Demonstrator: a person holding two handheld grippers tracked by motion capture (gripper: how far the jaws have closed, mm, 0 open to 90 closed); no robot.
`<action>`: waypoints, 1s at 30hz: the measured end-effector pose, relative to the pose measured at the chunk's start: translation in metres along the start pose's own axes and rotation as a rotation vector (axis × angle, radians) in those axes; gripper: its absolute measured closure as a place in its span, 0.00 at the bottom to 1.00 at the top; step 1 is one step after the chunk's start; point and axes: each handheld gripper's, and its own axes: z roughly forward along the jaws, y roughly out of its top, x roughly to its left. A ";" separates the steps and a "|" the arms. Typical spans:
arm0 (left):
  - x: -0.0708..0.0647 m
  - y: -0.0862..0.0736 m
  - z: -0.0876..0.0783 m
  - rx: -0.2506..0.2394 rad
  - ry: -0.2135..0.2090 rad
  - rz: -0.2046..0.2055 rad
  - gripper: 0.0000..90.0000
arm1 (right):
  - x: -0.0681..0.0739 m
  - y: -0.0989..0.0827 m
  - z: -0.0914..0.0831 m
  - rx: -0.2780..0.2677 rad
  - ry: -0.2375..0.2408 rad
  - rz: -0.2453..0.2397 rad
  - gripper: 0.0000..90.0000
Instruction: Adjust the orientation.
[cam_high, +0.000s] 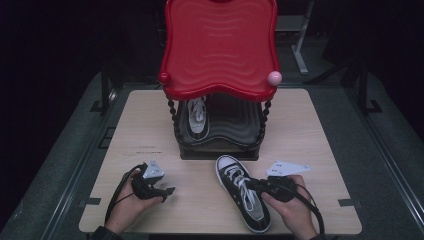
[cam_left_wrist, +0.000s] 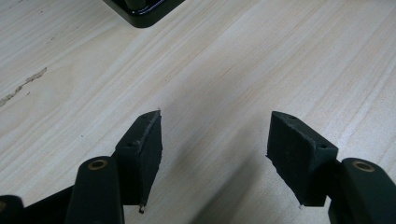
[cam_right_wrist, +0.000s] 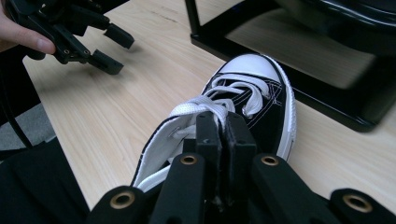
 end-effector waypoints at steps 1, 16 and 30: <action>0.000 0.000 0.000 0.000 0.000 0.000 0.39 | 0.002 0.002 0.005 0.006 0.011 -0.007 0.95; -0.002 0.002 0.000 -0.014 -0.005 -0.001 0.41 | 0.010 0.003 0.031 0.060 0.065 -0.039 0.91; -0.025 0.019 0.007 -0.040 -0.136 0.017 0.61 | -0.013 -0.018 -0.005 0.030 0.023 -0.027 0.93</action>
